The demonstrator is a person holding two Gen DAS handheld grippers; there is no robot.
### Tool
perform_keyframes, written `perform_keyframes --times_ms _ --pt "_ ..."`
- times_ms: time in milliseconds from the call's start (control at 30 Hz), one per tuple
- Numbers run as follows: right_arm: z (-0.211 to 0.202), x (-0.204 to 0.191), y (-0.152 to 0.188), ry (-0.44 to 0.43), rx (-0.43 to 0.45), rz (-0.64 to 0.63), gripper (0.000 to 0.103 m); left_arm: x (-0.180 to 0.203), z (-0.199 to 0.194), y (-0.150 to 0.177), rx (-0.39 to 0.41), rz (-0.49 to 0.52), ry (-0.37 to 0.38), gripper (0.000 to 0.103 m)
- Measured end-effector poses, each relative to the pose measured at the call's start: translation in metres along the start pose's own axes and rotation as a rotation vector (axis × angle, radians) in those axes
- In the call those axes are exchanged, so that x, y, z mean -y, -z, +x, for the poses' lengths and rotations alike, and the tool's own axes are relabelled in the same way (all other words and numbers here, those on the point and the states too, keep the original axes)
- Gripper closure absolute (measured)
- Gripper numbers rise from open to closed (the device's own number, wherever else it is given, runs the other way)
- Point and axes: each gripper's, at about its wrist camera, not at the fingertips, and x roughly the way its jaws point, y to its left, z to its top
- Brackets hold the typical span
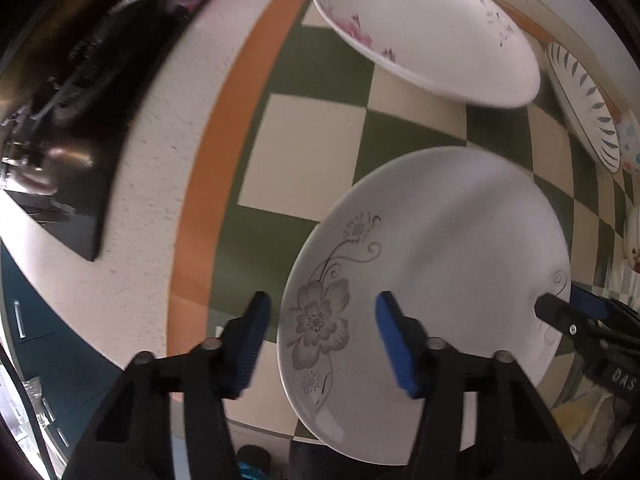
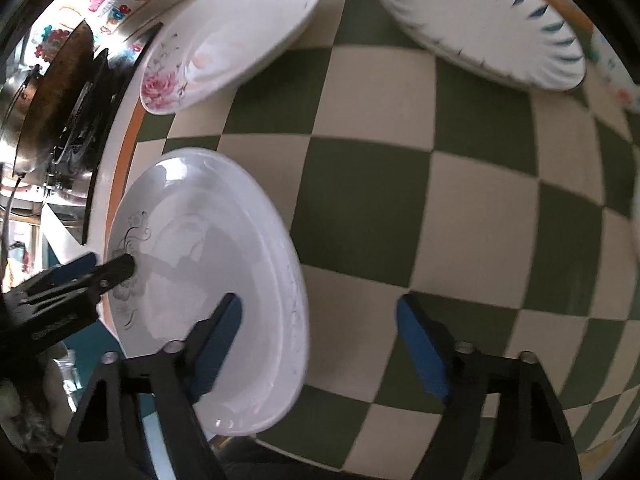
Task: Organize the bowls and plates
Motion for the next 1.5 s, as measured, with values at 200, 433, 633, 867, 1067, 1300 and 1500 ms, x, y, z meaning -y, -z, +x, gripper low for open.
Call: perform_keyframes --times_ms 200,433,633,867,1067,1300,1500 --pt "0.006 0.000 0.001 -0.043 -0.013 0.045 0.063 -0.007 0.006 0.001 -0.014 -0.008 0.072 0.067" --pt "0.011 0.004 0.007 -0.132 -0.027 0.107 0.085 -0.015 -0.004 0.007 -0.002 0.005 0.102 0.074" --pt "0.008 0.002 0.008 -0.111 -0.002 0.078 0.085 0.000 -0.014 0.022 0.014 0.034 0.107 0.074" --pt "-0.018 0.020 0.016 -0.110 0.029 0.092 0.085 0.046 -0.040 0.031 0.034 0.073 0.130 0.074" --pt "-0.051 0.049 0.026 -0.110 0.079 0.143 0.085 0.099 -0.054 0.028 0.053 0.154 0.154 0.074" --pt "-0.082 0.105 0.035 -0.095 0.132 0.228 0.085 0.142 -0.038 0.008 0.049 0.255 0.162 0.074" --pt "-0.081 0.147 0.038 -0.084 0.129 0.291 0.085 0.161 -0.016 -0.009 0.013 0.286 0.156 0.074"
